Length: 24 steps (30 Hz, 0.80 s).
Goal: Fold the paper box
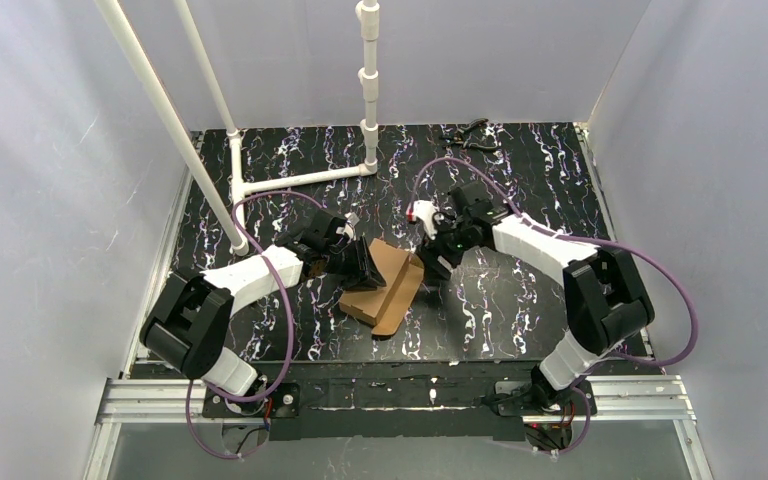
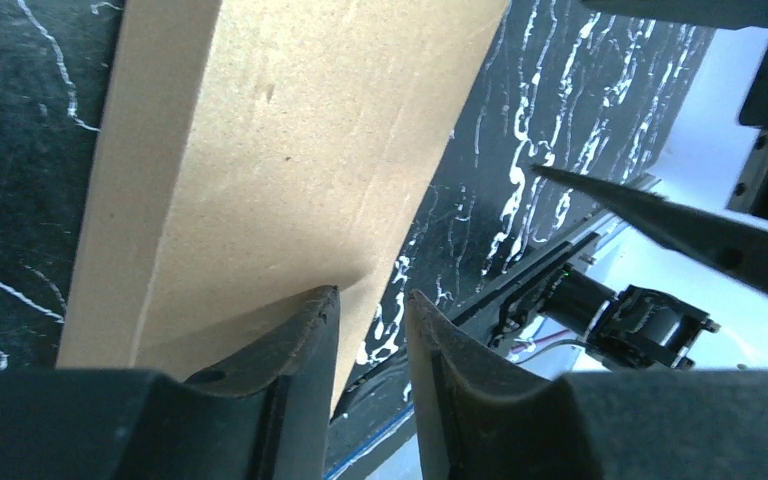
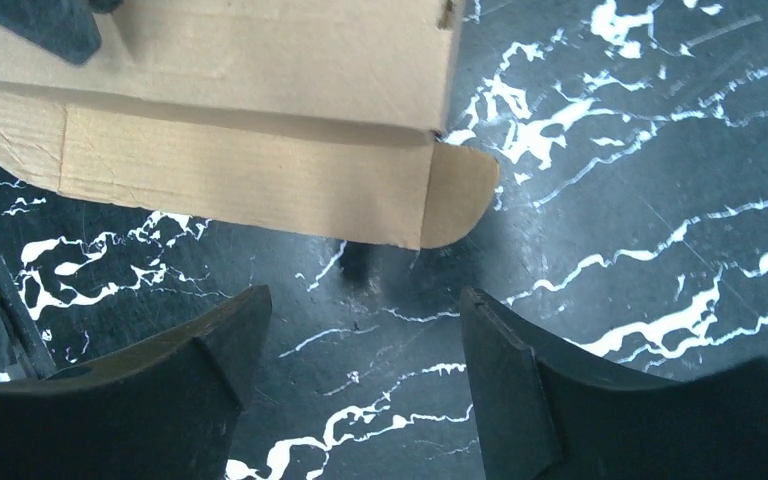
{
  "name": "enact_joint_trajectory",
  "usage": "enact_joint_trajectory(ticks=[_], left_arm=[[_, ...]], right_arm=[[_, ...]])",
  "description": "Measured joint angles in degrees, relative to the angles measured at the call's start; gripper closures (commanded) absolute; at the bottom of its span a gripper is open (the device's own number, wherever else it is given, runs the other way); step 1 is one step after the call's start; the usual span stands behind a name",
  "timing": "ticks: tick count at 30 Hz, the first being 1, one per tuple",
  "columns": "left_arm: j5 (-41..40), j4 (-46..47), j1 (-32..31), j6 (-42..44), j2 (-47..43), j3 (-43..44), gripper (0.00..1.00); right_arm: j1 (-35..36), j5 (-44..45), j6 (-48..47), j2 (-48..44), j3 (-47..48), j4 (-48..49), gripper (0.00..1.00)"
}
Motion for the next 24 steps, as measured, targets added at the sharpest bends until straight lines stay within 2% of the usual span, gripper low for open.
enact_joint_trajectory(ticks=[6,13,18,24], left_arm=[[-1.0,-0.6,0.0,0.9,-0.1,0.1,0.7],[-0.8,-0.7,0.0,1.4,-0.1,0.3,0.68],[-0.7,-1.7,0.0,2.3,-0.1,1.4,0.55],[-1.6,-3.7,0.0,3.5,-2.5,2.9,0.48]], right_arm=[[-6.7,-7.1,2.7,-1.9,-5.2,6.4,0.19],[-10.5,-14.7,7.8,0.9,-11.0,16.4,0.24],[-10.4,-18.1,10.5,3.4,-11.0,21.4,0.26],[-11.2,-20.7,13.3,3.5,-11.6,25.3,0.26]])
